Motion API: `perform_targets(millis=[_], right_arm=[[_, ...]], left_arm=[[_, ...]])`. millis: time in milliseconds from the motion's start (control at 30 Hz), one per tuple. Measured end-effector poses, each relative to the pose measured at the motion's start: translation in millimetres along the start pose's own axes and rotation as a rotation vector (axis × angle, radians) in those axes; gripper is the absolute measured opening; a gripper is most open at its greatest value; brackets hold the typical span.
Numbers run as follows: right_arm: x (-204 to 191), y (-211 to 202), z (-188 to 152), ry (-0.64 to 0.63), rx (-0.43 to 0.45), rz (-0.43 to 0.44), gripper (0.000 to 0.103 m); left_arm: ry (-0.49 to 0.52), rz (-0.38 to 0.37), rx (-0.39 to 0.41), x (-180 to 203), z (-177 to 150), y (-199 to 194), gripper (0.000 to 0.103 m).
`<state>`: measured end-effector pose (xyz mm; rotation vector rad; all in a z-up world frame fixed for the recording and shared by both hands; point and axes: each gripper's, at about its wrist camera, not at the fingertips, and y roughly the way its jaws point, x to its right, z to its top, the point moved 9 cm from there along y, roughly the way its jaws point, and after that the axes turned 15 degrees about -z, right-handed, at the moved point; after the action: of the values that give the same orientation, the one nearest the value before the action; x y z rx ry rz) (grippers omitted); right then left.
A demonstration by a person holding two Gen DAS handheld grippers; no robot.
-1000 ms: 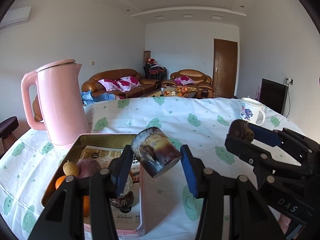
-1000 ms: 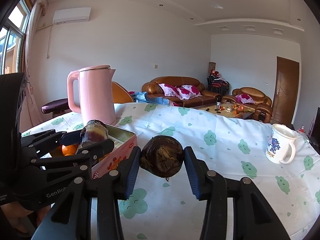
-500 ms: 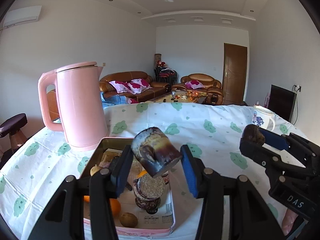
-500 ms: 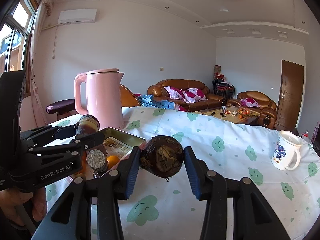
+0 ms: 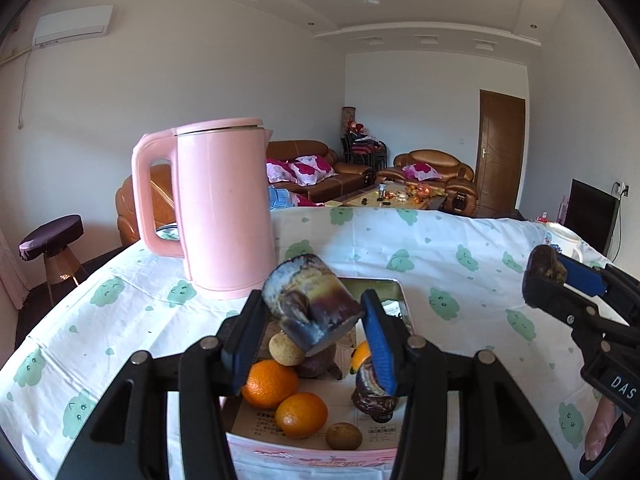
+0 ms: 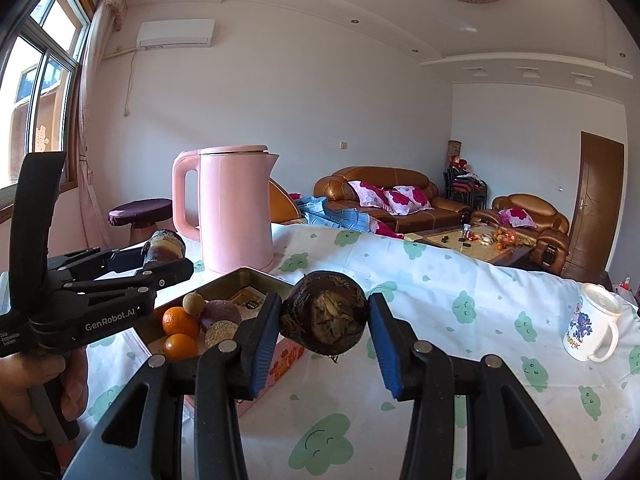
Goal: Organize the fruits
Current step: 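Lower and release the jar into the tin with the left gripper while the right gripper releases the brown fruit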
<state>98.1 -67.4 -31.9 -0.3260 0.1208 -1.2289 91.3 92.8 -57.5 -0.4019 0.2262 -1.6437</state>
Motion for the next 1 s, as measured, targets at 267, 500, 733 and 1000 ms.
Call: perform_targets(millis=[267, 500, 733, 1000], right_arm=[[-22.2, 0.3, -0.7, -0.025, 0.002, 0.036, 0.046], [-45.0, 4.6, -1.3, -0.059, 0.001, 0.073, 0.046], [-63.2, 11.1, -2.5, -0.083, -0.003, 0.098, 0.046], [-80.8, 16.2, -3.9, -0.102, -0.008, 0.122, 0.046]], left_arm=[[-0.011, 0.031, -0.009, -19.3, -6.5, -6.6, 0.05], [-0.014, 0.035, -0.025, -26.5, -14.9, -4.9, 0.05], [-0.02, 0.027, -0.041, -30.4, -20.6, -1.2, 0.05], [-0.029, 0.023, -0.052, -37.0, -24.2, 2.8, 0.05]])
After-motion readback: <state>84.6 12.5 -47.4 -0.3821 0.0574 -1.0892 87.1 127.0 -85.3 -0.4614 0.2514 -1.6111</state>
